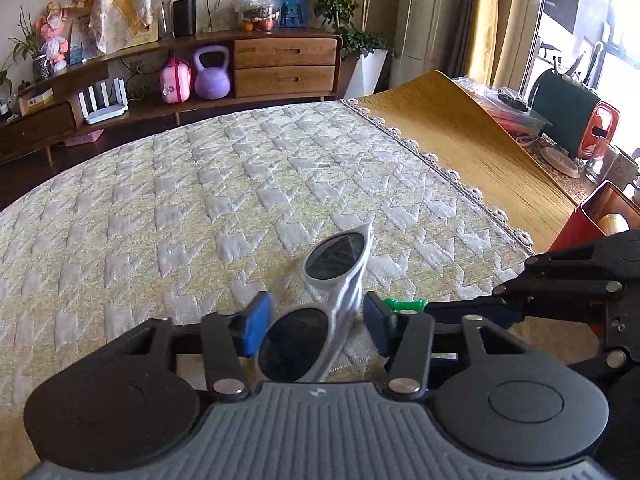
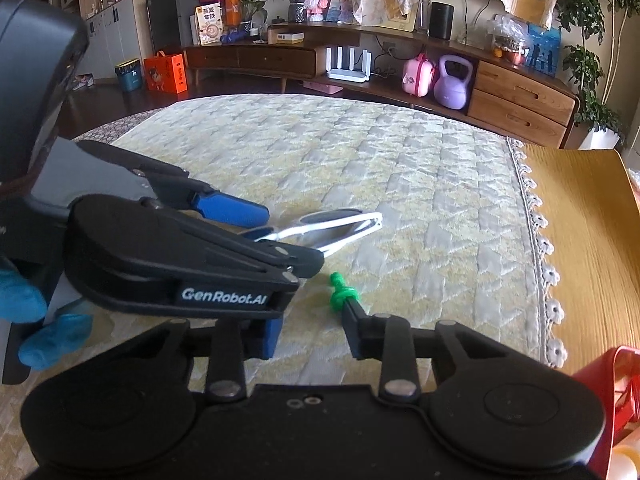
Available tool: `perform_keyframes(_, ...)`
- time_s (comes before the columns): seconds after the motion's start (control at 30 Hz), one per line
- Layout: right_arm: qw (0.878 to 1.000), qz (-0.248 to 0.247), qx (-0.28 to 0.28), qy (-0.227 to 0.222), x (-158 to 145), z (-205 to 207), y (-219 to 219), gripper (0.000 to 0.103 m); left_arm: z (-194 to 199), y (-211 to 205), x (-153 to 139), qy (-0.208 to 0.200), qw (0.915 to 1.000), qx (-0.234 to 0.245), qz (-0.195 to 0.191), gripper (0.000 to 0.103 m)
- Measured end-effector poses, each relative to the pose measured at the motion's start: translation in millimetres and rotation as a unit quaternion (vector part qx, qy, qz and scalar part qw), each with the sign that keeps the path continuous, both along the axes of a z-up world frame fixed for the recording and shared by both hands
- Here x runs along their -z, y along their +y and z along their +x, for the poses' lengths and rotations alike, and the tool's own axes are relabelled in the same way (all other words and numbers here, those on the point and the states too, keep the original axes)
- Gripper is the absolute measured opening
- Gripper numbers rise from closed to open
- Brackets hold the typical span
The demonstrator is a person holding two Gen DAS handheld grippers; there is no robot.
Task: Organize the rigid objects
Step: 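Grasp the white sunglasses with the left tool while the right tool grasps the green pushpin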
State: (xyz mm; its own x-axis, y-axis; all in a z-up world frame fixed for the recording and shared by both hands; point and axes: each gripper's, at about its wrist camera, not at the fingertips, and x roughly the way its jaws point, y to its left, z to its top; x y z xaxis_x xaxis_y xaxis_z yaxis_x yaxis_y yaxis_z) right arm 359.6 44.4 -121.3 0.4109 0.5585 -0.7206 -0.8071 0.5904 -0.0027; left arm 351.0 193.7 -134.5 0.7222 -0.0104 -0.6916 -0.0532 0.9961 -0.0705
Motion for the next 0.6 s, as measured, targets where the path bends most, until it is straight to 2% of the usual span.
perform_keyframes(0.17, 1.0, 0.002, 0.008, -0.001, 1, 10, 0, 0.031, 4, 4, -2, 0.001, 0.9999, 0.005, -0.014, 0.032)
perform_keyframes(0.47, 1.0, 0.001, 0.013, -0.009, 4, 25, 1, 0.034, -1, 6, -3, -0.008, 0.9996, -0.002, -0.028, 0.028)
perform_keyframes(0.57, 1.0, 0.002, 0.005, -0.013, 4, 25, 2, 0.028, -1, 7, -3, -0.008, 0.9994, -0.005, -0.033, 0.027)
perform_keyframes(0.6, 1.0, 0.003, 0.002, -0.012, 4, 25, 2, 0.021, -2, 7, -4, -0.009, 0.9994, -0.005, -0.033, 0.026)
